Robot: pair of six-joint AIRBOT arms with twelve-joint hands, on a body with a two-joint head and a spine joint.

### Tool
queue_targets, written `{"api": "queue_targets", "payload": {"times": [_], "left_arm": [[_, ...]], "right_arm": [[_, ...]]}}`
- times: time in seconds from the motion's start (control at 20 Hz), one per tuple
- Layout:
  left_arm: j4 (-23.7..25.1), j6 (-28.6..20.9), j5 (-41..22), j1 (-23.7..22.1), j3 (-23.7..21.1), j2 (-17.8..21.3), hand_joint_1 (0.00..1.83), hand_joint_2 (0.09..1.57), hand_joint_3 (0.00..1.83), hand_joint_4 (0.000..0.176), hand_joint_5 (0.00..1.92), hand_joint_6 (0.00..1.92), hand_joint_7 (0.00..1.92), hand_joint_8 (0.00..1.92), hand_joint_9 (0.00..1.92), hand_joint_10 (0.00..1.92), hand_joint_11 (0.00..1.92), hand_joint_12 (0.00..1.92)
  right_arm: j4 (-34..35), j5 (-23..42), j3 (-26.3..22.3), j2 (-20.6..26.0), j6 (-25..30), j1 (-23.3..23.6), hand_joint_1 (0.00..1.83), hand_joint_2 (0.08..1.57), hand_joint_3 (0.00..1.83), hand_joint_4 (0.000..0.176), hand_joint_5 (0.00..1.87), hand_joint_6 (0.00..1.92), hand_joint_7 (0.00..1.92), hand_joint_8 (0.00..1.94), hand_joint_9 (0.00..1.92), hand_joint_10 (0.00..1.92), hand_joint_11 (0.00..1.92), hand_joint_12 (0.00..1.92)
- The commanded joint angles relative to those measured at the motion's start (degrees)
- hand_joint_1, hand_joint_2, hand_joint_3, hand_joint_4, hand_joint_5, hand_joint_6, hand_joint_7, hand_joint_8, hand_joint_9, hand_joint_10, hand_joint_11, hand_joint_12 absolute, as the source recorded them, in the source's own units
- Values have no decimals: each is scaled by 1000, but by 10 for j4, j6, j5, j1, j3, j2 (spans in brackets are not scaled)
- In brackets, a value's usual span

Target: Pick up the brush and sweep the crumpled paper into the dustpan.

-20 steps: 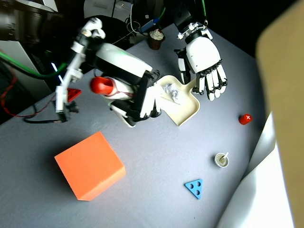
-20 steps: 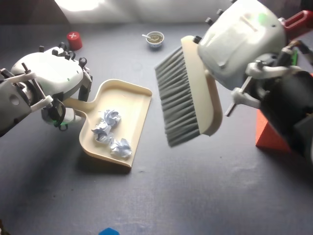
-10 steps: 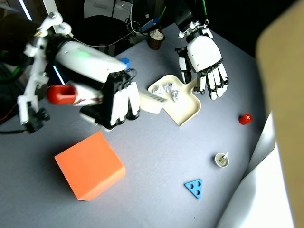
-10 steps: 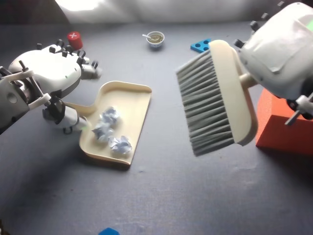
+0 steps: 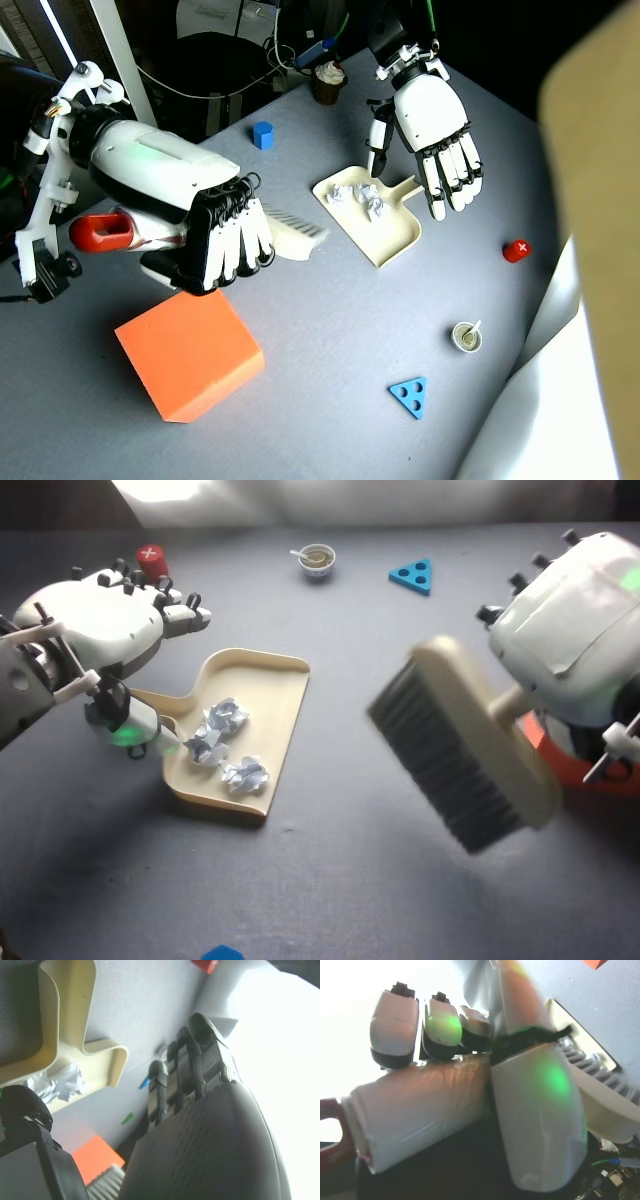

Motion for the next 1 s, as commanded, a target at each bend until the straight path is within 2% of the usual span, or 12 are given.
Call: {"api": "queue_targets", "payload": {"times": [0.0,0.05,0.1,0.15,0.2,0.25,0.3,0.4,0.45,0.55,0.75,0.95], "left_arm": [[15,1,-54,-7,0,7,848,890,2,95,199,0,168,9,175,4,0,541],[15,1,-51,-11,-1,11,834,896,3,93,193,0,169,6,170,1,0,529],[15,1,-49,-16,-2,14,850,896,2,92,186,0,162,2,164,0,0,502],[15,4,-43,-23,-2,18,839,896,1,89,183,0,162,1,164,0,0,516],[15,11,-35,-35,-3,23,840,895,0,88,189,3,168,3,166,1,0,519],[15,15,-27,-44,-4,27,851,887,0,89,189,2,172,3,173,3,0,534],[15,21,-14,-58,-7,34,846,894,1,89,178,0,164,2,163,1,0,514],[15,32,13,-82,-14,46,840,896,3,88,193,0,173,0,171,0,0,545],[15,34,21,-91,-20,51,840,896,2,87,191,0,184,4,179,3,0,537],[10,46,40,-111,-33,61,854,895,1,76,208,6,193,6,187,6,0,536],[3,73,85,-159,-55,83,830,906,4,72,208,4,208,3,198,0,0,563],[-29,136,137,-221,-63,88,845,891,0,79,228,7,206,3,211,3,4,596]], "right_arm": [[-48,-48,-5,5,-11,2,916,865,0,9,635,1904,578,1941,581,1921,568,1921],[-44,-48,-10,5,-27,2,886,833,0,0,486,1694,400,1927,411,1921,369,1921],[-33,-47,-15,5,-40,2,736,847,0,0,461,1083,382,1400,352,1587,194,1863],[-22,-47,-19,5,-50,2,674,828,0,0,529,621,503,838,416,1136,165,1641],[-4,-44,-26,8,-65,3,573,828,0,0,544,234,580,319,507,545,180,1217],[4,-44,-30,12,-75,6,471,844,1,0,497,64,560,88,517,191,181,960],[9,-44,-37,16,-84,7,429,830,0,0,418,14,471,22,471,46,184,744],[16,-44,-51,25,-88,10,244,822,0,0,208,0,214,2,213,1,165,290],[17,-44,-60,30,-90,11,167,834,0,0,165,0,180,3,181,3,188,175],[17,-41,-76,41,-90,13,18,864,10,0,132,0,165,1,154,0,144,114],[16,-20,-99,70,-80,12,0,888,5,0,131,1,157,5,147,3,139,60],[-24,52,-111,138,39,9,0,905,9,0,159,9,192,13,177,12,174,63]]}}
